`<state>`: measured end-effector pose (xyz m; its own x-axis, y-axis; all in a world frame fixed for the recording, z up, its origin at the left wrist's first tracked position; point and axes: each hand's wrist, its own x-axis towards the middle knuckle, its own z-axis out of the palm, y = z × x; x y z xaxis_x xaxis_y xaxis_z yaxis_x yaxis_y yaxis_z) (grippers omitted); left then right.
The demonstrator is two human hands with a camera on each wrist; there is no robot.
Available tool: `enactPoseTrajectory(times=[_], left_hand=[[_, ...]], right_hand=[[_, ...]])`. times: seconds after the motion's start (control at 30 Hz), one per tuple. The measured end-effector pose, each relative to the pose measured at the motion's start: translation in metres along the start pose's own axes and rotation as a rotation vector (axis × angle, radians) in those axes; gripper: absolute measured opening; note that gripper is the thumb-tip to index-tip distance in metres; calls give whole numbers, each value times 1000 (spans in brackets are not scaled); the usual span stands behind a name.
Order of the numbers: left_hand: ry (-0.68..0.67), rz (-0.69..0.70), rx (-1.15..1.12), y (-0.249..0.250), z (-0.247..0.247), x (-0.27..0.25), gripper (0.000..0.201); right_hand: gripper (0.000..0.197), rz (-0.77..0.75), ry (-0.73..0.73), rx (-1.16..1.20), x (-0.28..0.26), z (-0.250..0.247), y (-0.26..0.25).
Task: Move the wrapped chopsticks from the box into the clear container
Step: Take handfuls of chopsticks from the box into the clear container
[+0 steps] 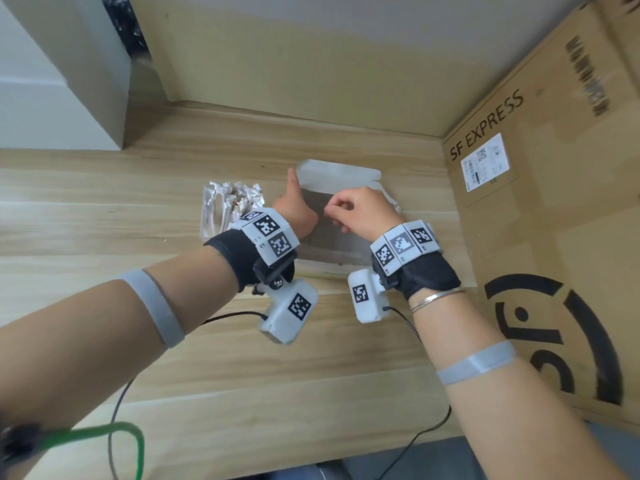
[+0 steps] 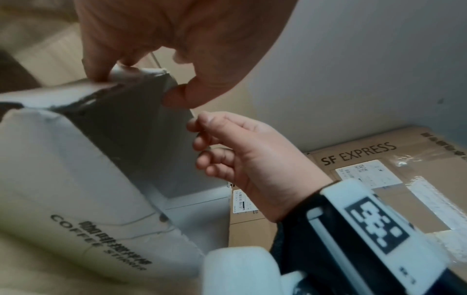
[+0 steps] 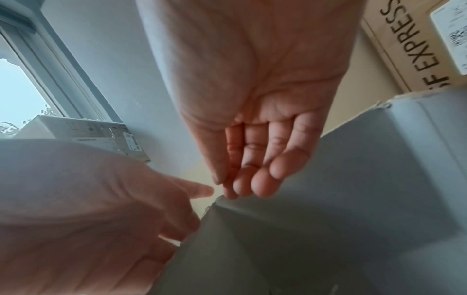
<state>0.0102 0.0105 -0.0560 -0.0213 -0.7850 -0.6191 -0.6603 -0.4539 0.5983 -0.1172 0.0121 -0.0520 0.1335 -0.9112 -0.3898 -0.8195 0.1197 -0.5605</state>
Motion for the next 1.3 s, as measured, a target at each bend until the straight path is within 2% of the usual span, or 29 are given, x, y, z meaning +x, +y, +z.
enactPoseTrajectory(times=[0.13,0.2,0.3,0.43,0.5,0.67,0.73,0.8,0.93,1.0,1.1,1.3], left_hand=[[1,-25,-139,-7,3,6,73],[-18,-66,-115,-7,2,8,62],[37,-62,-98,-4,0,5,46],[110,95,-209,-4,2,-1,51],[126,160,-288,-4,4,-1,45],[147,240,-375,-6,9,0,43],[153,252,-376,-9,11,0,42],[156,252,-400,-11,12,0,41],[148,237,-404,-16,12,0,40],[143,220,-403,-18,13,1,41],[138,201,-409,-22,15,2,40],[131,188,-425,-24,14,5,41]], right_hand=[[18,12,-42,-3,-2,1,9],[19,24,-77,-16,-3,3,11],[21,46,-138,-54,-6,6,14],[31,65,-160,-173,-8,14,15],[34,113,-152,-177,-7,20,14],[42,199,-148,-165,-6,34,12],[43,216,-155,-177,-5,38,11],[41,208,-100,-299,-3,43,12],[40,189,-104,-405,-3,52,11],[41,180,-88,-383,-2,53,11],[36,263,-162,-389,-1,53,10],[32,301,-250,-381,-1,59,9]])
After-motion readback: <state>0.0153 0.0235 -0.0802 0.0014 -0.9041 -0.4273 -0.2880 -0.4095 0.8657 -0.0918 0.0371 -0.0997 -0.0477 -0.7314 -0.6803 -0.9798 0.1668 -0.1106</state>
